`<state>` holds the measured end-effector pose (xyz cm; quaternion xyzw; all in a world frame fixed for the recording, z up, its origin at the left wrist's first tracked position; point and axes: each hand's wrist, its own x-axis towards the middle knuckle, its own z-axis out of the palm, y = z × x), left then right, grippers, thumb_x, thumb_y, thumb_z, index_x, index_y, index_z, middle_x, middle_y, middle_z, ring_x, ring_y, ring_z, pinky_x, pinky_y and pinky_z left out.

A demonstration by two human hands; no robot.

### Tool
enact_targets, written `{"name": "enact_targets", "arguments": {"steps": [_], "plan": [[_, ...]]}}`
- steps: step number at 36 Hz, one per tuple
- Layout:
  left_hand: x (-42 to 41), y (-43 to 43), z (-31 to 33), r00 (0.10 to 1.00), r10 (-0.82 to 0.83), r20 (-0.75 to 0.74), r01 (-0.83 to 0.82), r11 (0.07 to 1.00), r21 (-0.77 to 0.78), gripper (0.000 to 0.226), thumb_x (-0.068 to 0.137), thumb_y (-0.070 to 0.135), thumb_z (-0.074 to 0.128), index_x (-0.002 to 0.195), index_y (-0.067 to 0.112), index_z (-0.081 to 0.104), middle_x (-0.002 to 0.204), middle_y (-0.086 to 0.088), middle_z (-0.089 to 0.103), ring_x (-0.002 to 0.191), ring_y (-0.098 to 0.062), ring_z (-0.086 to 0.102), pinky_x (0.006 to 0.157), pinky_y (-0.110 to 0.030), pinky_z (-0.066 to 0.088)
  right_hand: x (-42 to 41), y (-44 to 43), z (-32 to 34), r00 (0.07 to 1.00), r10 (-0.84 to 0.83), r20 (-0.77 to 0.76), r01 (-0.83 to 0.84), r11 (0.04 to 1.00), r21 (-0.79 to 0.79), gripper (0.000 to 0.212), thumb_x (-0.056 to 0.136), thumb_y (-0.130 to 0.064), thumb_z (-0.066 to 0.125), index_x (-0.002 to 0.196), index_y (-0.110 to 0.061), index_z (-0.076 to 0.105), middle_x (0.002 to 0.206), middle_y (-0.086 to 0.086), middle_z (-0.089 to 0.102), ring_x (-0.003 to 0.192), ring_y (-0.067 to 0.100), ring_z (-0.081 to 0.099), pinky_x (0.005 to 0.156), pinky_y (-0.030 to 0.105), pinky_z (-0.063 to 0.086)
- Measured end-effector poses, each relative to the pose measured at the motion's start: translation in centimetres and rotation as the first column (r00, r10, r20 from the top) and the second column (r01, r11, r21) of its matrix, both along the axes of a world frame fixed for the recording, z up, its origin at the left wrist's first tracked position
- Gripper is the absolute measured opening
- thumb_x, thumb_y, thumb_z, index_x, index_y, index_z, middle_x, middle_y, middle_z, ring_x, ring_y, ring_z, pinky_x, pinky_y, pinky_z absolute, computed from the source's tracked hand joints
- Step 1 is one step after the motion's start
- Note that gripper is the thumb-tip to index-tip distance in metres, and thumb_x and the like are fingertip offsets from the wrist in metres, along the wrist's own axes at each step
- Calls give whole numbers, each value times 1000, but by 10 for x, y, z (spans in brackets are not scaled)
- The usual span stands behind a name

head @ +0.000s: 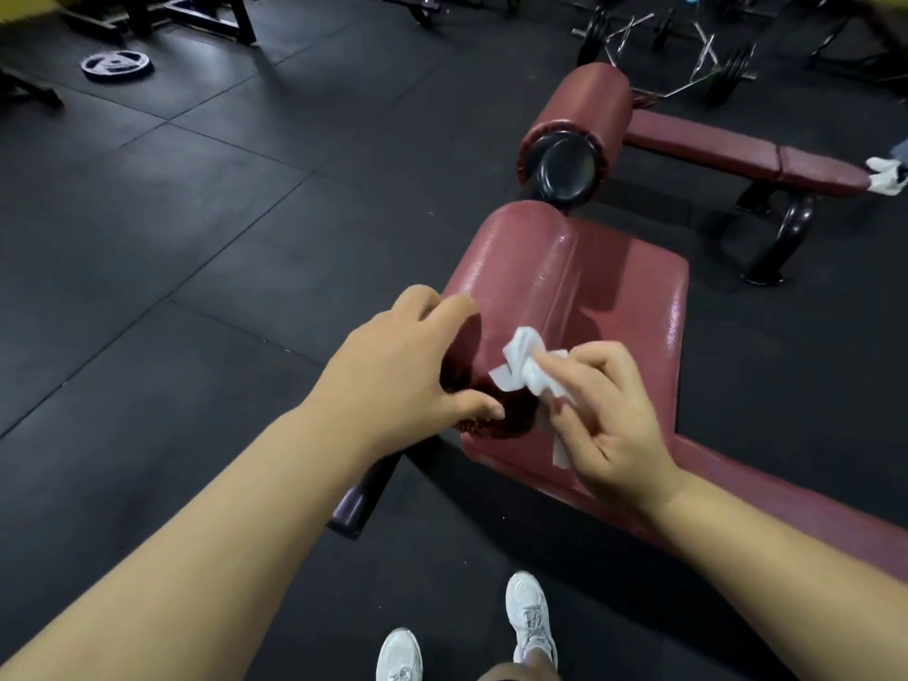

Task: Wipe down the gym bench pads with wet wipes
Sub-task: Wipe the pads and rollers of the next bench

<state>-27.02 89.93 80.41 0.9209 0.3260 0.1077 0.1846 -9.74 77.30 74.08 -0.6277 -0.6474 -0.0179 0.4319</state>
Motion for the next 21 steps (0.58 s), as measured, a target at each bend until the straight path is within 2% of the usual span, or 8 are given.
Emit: {"name": "enact_targets", "arguments": {"steps": [3, 6, 9, 11, 13, 15, 17, 21], "plan": [[-3, 4, -4, 999, 15, 38, -12, 997, -81, 77, 67, 66, 64, 132, 35, 37, 123, 12, 45, 106, -15, 52, 85, -28, 42, 17, 20, 8, 996, -86, -4, 86, 996, -20, 29, 93, -17, 48, 120, -18, 59, 99, 9, 49, 91, 5, 42, 89, 8, 34], [-6, 6, -9, 992, 57, 113, -32, 977, -212, 67, 72, 57, 67, 129, 35, 39, 120, 15, 51, 105, -9, 50, 82, -25, 38, 44, 58, 18, 978, -207, 8, 206, 975, -80, 26, 99, -23, 48, 121, -20, 63, 98, 15, 60, 89, -7, 40, 83, 5, 31], [-12, 7, -18, 974, 120, 191, -48, 938, -344, 55, 77, 47, 68, 121, 39, 37, 116, 20, 51, 103, -2, 50, 82, -24, 40, 69, 93, 26, 937, -339, -77, 333, 939, -90, 27, 97, -24, 48, 119, -20, 64, 98, 14, 55, 88, -13, 40, 80, 3, 32], [-16, 8, -25, 963, 162, 215, -56, 902, -428, 49, 80, 42, 68, 116, 43, 34, 116, 23, 54, 98, -2, 57, 79, -20, 43, 77, 107, 31, 894, -423, -151, 407, 905, -127, 29, 96, -23, 47, 120, -18, 62, 101, 10, 45, 91, 0, 47, 86, 15, 41], [-18, 9, -31, 950, 201, 238, -45, 846, -531, 47, 84, 37, 65, 116, 47, 32, 108, 23, 63, 92, -4, 63, 78, -24, 51, 77, 112, 35, 871, -459, -176, 440, 887, -139, 30, 96, -18, 46, 123, -16, 60, 104, 5, 37, 92, 15, 52, 88, 15, 37], [-20, 9, -38, 935, 235, 264, -32, 801, -598, 45, 87, 35, 63, 118, 50, 34, 99, 20, 67, 90, -7, 65, 84, -36, 53, 66, 108, 38, 885, -420, -200, 412, 907, -84, 29, 96, -15, 48, 121, -14, 61, 103, 5, 37, 86, 3, 52, 83, 5, 35], [-21, 9, -43, 934, 224, 279, -14, 801, -598, 41, 89, 32, 59, 119, 51, 38, 95, 20, 69, 89, -3, 65, 85, -33, 49, 45, 93, 37, 929, -340, -144, 342, 939, -8, 24, 95, -13, 52, 116, -13, 64, 98, 6, 38, 84, -10, 44, 84, 1, 32], [-20, 10, -44, 949, 187, 253, -8, 819, -573, 39, 92, 34, 55, 125, 46, 40, 97, 22, 67, 88, 2, 62, 83, -25, 45, 2, 46, 24, 999, -51, 8, 51, 998, 37, 23, 92, -8, 56, 113, -6, 67, 100, 7, 42, 95, 2, 44, 93, 12, 35]]}}
